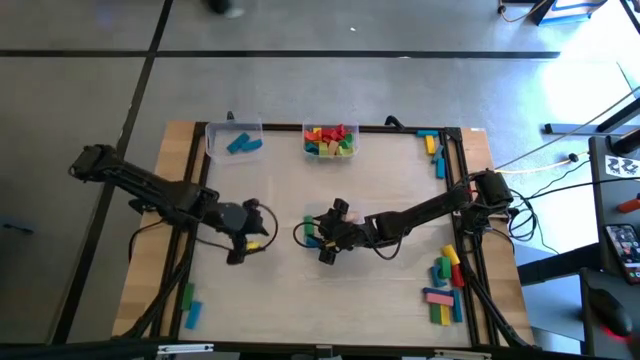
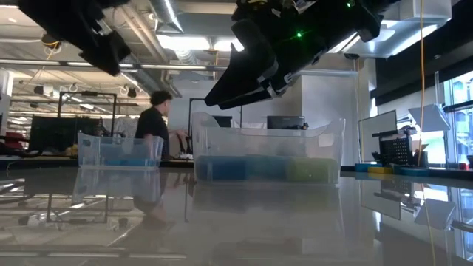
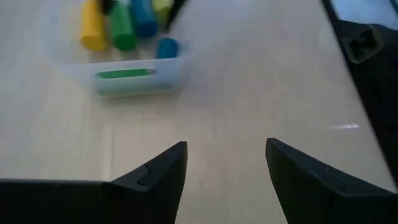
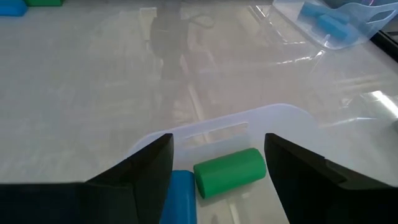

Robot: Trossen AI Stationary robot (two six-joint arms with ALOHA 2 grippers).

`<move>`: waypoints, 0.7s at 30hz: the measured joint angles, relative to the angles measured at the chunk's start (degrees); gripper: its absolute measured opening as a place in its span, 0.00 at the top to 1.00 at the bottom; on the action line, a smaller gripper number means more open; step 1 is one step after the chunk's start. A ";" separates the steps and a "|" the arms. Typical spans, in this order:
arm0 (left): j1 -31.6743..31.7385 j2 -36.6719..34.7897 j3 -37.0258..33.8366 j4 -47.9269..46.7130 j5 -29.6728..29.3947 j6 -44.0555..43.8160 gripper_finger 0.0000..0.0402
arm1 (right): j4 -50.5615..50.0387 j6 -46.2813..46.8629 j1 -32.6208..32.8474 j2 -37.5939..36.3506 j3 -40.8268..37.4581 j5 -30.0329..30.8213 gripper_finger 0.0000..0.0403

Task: Sort blocks by size
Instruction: Adjust the rectangular green block to the middle left of the table

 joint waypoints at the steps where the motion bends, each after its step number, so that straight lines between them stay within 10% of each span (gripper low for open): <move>1: -1.46 0.00 0.28 -0.02 -0.32 -0.77 0.47 | 0.00 0.09 0.00 0.00 0.00 0.00 0.38; 21: -22.32 12.45 14.00 -18.76 -8.32 -22.35 0.47 | 0.01 0.12 0.00 0.03 0.00 0.00 0.38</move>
